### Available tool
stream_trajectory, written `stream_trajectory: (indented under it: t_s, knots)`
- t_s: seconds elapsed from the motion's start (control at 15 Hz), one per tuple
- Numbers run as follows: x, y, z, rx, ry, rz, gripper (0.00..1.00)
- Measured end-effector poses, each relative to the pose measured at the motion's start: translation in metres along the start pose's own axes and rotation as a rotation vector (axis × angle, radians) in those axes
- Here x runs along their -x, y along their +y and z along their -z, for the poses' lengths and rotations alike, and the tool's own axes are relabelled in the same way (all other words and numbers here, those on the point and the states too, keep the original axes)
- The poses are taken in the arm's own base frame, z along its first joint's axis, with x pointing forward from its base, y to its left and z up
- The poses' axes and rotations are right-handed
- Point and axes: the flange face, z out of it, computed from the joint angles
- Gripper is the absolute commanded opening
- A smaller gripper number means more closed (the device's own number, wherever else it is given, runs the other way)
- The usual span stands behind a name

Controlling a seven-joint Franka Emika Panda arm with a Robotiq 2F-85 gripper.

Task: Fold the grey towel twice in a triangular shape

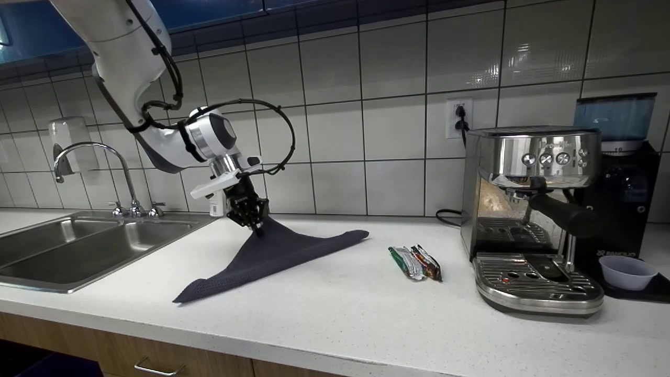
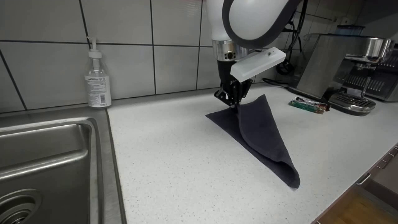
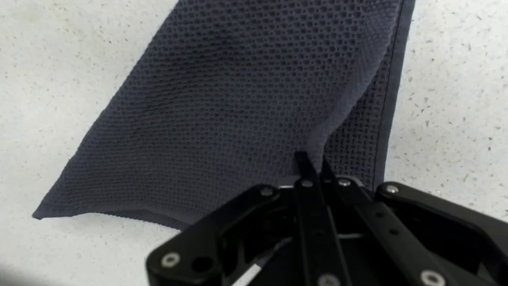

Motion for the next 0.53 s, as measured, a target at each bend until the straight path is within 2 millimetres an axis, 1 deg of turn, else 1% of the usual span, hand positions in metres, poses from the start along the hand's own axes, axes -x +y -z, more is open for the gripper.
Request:
stream_trajectory:
  t_s: [0.07, 0.13, 0.2, 0.27, 0.53]
  knots:
    - [-0.0004, -0.0006, -0.0013, 0.0, -0.001, 0.001, 0.01]
    - [-0.0006, -0.001, -0.0025, 0.001, -0.003, 0.002, 0.28]
    - [-0.0009, -0.0013, -0.0033, 0.001, -0.003, 0.002, 0.3]
    - [-0.0011, -0.0015, -0.0041, 0.001, -0.005, 0.002, 0.35]
    - [-0.0013, -0.0017, -0.005, 0.002, -0.009, 0.002, 0.66]
